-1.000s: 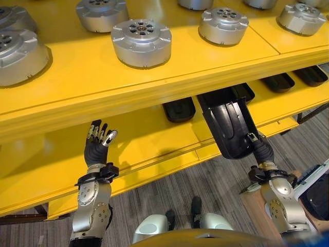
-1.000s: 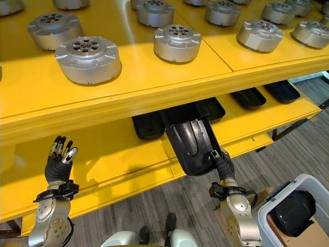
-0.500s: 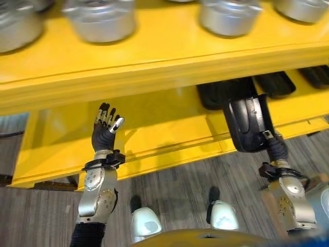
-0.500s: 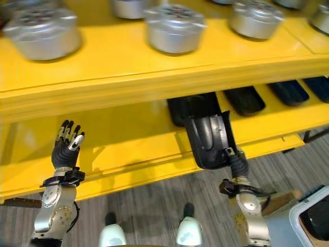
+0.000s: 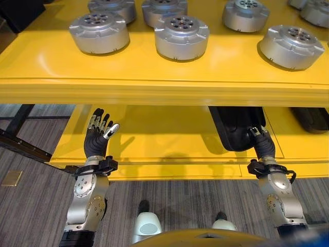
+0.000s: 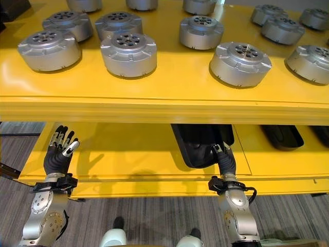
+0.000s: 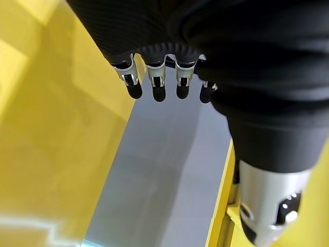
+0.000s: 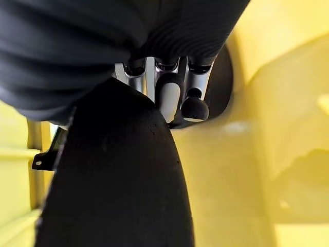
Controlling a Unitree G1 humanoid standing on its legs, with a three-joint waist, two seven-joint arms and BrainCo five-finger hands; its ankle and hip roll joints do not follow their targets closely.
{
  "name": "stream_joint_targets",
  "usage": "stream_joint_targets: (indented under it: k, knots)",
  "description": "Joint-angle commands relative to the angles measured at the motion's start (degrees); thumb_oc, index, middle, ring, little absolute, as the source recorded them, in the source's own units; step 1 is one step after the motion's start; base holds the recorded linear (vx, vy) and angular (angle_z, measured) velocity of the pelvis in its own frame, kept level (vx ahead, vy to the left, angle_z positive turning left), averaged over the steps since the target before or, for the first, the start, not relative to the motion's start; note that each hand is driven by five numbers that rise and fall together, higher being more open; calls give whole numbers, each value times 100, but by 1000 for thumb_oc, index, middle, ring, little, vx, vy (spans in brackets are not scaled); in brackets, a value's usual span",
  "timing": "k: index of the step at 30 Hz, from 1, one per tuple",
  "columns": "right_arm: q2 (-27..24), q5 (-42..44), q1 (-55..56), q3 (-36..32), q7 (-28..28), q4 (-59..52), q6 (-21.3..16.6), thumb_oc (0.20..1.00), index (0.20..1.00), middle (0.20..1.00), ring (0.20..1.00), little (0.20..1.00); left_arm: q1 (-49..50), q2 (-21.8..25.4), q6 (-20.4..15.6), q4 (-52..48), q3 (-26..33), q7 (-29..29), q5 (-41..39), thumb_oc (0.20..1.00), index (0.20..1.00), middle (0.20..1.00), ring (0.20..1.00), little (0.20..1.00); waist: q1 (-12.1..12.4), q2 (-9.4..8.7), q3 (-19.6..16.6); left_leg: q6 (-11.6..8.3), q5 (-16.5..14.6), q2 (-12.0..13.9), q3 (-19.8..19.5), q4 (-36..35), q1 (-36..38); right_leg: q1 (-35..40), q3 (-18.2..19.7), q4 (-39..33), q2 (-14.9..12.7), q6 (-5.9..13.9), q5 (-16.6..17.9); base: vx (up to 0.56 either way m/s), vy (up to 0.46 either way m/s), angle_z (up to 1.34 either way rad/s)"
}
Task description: Move parts from the plastic box to the shelf.
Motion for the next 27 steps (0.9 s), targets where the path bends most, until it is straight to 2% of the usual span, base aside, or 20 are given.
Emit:
stream_joint_targets:
  k: [1, 4, 5, 9, 10, 13, 17, 18, 21, 27]
  knots:
    - [-213, 75, -730, -81, 63, -162, -342, 200, 200, 200, 200, 200, -110, 80, -254, -322, -94, -76, -191, 1000, 1000, 1000, 1000, 1000, 186, 4, -64, 376, -65, -267, 217, 88, -48, -54, -113, 971, -512, 217, -459, -45, -9, 14]
    - [-242, 201, -1132, 168, -46, 51, -318, 200, 200, 200, 200, 200, -184, 175, -236, -348, -206, -57, -265, 1000, 1000, 1000, 1000, 1000, 408, -51, 130, 371, -140, -327, 120, 436, -401, -167, -176, 1074, -529, 210, -479, -119, -25, 19]
    - [-187, 529, -1449, 338, -127, 220, -323, 200, 200, 200, 200, 200, -307, 264, -252, -367, -287, 5, -317, 1000, 1000, 1000, 1000, 1000, 553, -28, 345, 360, -165, -339, 31, 736, -688, -350, -184, 1291, -560, 187, -548, -169, -21, 21]
    - [-194, 660, -1706, 495, -210, 253, -318, 200, 200, 200, 200, 200, -409, 300, -238, -384, -427, 66, -369, 1000, 1000, 1000, 1000, 1000, 669, 11, 565, 349, -270, -328, -13, 1148, -1009, -586, -168, 1613, -587, 146, -660, -147, -4, 13]
    - [-174, 856, -2083, 633, -292, 294, -349, 200, 200, 200, 200, 200, -468, 341, -241, -473, -531, 104, -418, 1000, 1000, 1000, 1000, 1000, 765, 111, 797, 386, -362, -342, -82, 1439, -1261, -872, -119, 1966, -607, 103, -782, -142, 23, 11]
    - [-268, 1064, -2581, 716, -473, 480, -389, 200, 200, 200, 200, 200, -581, 466, -270, -591, -616, 177, -458, 1000, 1000, 1000, 1000, 1000, 874, 188, 1012, 414, -434, -374, -116, 1770, -1595, -1184, -60, 2332, -657, 62, -920, -133, 24, 7]
    - [-410, 1249, -3211, 832, -676, 693, -411, 200, 200, 200, 200, 200, -760, 595, -311, -712, -725, 245, -485, 1000, 1000, 1000, 1000, 1000, 962, 259, 1265, 464, -520, -382, -114, 2147, -1977, -1663, 81, 2829, -708, 14, -1065, -68, 7, 3]
    - [-407, 1251, -3208, 839, -675, 696, -409, 200, 200, 200, 200, 200, -754, 595, -310, -707, -723, 247, -485, 1000, 1000, 1000, 1000, 1000, 965, 251, 1252, 430, -673, -358, -117, 2189, -1923, -1622, 113, 2882, -695, 60, -1196, -29, -38, -1]
    - [-495, 1465, -3812, 750, -998, 1074, -495, 200, 200, 200, 200, 200, -973, 649, -301, -720, -986, 317, -519, 1000, 1000, 1000, 1000, 1000, 1001, 330, 1459, 473, -792, -410, -186, 2654, -2446, -2134, 219, 3403, -734, -52, -1450, -72, -15, 4]
    - [-647, 1427, -4567, 572, -1435, 1669, -594, 200, 200, 200, 200, 200, -1056, 680, -298, -845, -1190, 366, -564, 1000, 1000, 1000, 1000, 1000, 1010, 463, 1627, 533, -897, -429, -243, 3062, -2957, -2736, 378, 3828, -736, -147, -1595, -61, 5, -2]
